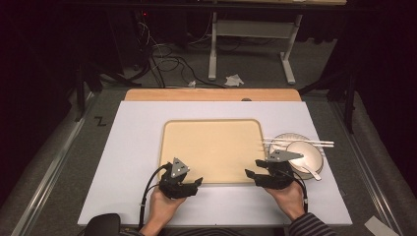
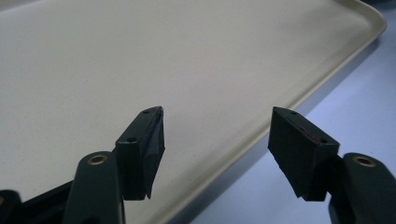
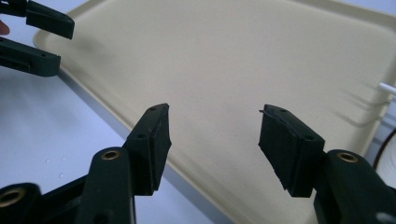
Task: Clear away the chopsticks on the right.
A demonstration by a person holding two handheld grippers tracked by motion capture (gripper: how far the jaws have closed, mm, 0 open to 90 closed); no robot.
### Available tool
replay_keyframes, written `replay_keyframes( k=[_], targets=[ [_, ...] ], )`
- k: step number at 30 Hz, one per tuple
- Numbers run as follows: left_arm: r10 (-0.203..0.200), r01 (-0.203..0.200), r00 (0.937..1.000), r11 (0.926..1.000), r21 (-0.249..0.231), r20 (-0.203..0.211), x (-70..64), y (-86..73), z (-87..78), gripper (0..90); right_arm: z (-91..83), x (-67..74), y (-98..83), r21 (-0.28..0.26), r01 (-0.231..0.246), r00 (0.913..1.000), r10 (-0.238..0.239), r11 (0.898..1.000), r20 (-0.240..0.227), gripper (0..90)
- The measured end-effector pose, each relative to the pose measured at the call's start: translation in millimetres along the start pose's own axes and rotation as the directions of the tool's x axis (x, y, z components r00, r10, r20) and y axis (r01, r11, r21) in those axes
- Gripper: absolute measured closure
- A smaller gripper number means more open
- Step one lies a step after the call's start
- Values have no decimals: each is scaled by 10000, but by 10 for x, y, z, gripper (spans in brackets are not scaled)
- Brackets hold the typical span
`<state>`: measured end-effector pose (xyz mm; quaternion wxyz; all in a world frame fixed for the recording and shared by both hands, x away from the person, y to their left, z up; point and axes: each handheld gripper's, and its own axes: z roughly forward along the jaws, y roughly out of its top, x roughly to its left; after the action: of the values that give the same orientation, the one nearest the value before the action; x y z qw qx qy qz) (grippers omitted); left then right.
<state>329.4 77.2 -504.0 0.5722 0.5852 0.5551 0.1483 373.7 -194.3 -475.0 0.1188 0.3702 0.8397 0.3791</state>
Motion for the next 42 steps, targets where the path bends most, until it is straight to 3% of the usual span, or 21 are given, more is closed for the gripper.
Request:
replay_keyframes(
  k=[5,20,24,36,42],
  targets=[
    [7,-7,10000,10000,-2,9,-2,1,-6,365,-46,26,-2,72,49,10000,-50,10000,65,495],
    [-21,19,9999,10000,90,137,-15,15,24,378,-338,-39,-33,-833,-185,9996,203,9964,199,534],
    [-75,73,9998,9999,76,157,-21,20,34,391,-423,-98,-59,-1022,-100,9996,127,9947,251,529],
    [-149,137,9990,9995,288,425,-44,21,86,392,-668,-233,-151,-1326,-519,9963,604,9898,607,492],
    [-140,127,9991,9994,322,390,-39,34,102,395,-836,-375,-209,-1741,-807,9930,943,9814,712,517]
  ],
)
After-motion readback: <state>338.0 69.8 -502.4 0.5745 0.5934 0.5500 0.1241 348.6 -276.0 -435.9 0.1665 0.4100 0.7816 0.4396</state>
